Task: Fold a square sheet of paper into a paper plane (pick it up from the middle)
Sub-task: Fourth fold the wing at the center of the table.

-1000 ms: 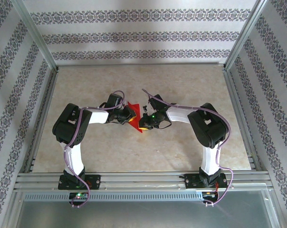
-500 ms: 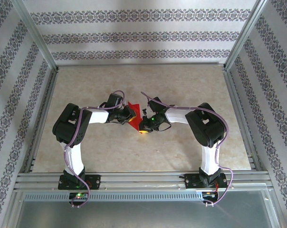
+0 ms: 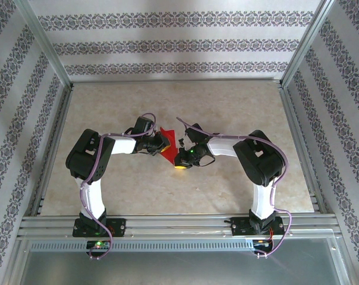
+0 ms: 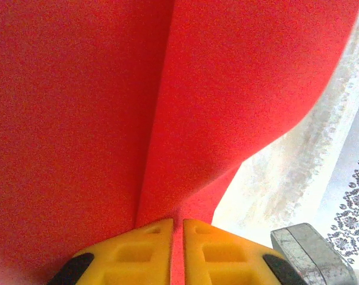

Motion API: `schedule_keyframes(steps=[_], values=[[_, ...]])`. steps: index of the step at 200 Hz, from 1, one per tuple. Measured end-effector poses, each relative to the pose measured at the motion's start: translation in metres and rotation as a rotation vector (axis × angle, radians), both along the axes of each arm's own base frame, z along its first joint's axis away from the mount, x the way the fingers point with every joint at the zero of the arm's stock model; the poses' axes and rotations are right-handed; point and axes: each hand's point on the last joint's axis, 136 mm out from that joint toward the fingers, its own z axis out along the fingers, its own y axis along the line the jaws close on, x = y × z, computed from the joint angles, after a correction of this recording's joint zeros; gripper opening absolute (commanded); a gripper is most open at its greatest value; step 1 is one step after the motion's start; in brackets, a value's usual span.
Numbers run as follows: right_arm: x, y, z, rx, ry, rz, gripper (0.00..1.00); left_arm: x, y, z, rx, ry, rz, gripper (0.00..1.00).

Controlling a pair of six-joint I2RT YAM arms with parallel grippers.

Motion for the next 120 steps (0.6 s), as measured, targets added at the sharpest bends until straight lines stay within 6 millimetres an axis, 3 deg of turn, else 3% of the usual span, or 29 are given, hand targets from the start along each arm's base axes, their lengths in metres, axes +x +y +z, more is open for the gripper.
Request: schedule_keyframes(steps=[33,77,95,120], values=[[0.001,0.000,0.005,0.006,-0.004,-0.011,0.10,0.000,0.000,0.000,0.001,0.002,0.000,0.13],[0.021,0.005,0.046,0.066,-0.115,-0.038,0.10,0.000,0.000,0.000,0.004,0.006,-0.002,0.13],[0.029,0.009,0.044,0.064,-0.124,-0.043,0.10,0.000,0.000,0.000,0.004,0.005,-0.003,0.13],[0.036,0.011,0.027,0.030,-0.108,-0.051,0.09,0.000,0.000,0.000,0.004,0.006,-0.003,0.13]])
